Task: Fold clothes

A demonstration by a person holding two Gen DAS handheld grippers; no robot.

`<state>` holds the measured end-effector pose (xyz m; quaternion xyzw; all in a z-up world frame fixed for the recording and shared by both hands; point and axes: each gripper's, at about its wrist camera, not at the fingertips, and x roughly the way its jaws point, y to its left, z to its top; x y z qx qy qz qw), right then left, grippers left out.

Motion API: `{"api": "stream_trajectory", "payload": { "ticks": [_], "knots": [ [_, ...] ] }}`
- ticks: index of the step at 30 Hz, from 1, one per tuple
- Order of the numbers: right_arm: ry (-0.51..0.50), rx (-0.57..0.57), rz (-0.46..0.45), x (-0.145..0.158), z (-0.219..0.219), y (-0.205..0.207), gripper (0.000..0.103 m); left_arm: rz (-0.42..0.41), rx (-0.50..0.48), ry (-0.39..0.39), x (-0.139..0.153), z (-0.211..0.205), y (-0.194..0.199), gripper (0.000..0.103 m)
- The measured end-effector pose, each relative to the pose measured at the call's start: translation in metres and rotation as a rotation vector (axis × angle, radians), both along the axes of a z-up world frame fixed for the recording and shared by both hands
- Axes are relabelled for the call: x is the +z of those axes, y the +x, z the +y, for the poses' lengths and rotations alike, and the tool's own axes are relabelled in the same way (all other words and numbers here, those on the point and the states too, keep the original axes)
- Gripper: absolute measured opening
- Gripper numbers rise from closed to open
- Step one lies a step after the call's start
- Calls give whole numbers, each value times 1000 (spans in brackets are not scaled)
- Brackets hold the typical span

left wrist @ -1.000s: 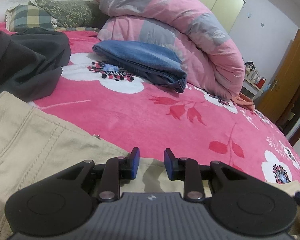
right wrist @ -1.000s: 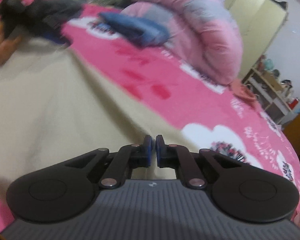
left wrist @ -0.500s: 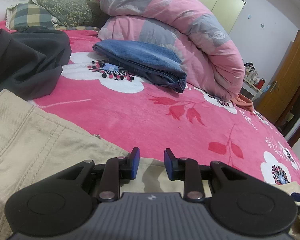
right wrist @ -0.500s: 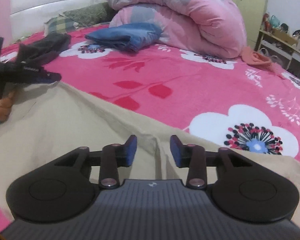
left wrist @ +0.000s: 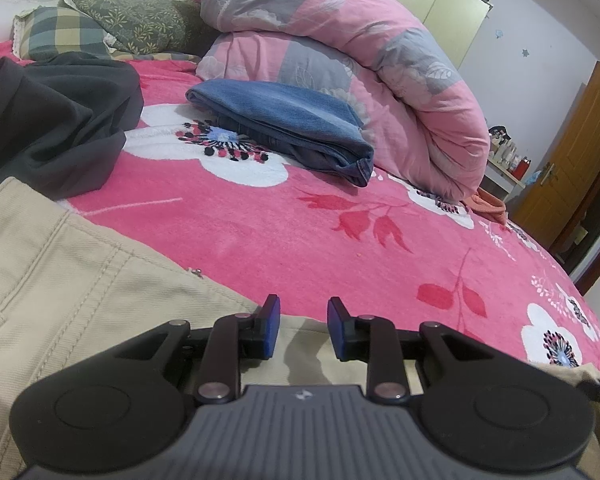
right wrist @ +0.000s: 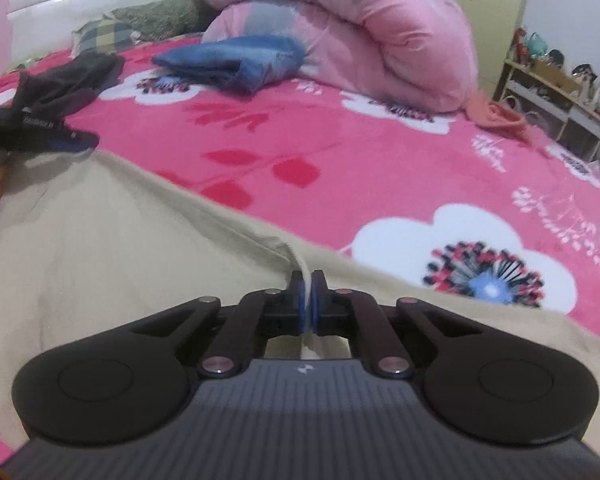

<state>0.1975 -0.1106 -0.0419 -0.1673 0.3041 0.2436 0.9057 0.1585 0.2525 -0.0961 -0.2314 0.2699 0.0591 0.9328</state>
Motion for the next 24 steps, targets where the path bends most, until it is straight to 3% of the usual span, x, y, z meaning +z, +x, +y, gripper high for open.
{"api": "stream_trajectory", "payload": {
  "ticks": [6, 12, 16, 18, 23, 24],
  "knots": [
    [-31, -23, -7, 1, 8, 26, 2, -2, 9, -17, -1, 3, -1, 23],
    [-58, -11, 83, -23, 8, 45, 2, 0, 7, -15, 0, 3, -2, 23],
    [-11, -20, 130, -35, 1, 52, 3, 1, 7, -13, 0, 3, -1, 23],
    [47, -40, 174, -34, -7, 59, 8, 2, 8, -13, 0, 2, -1, 23],
    [258, -121, 279, -25, -44, 78, 45, 5, 8, -7, 0, 1, 0, 23],
    [284, -132, 296, -27, -49, 81, 47, 6, 8, -5, 0, 1, 0, 23]
  ]
}}
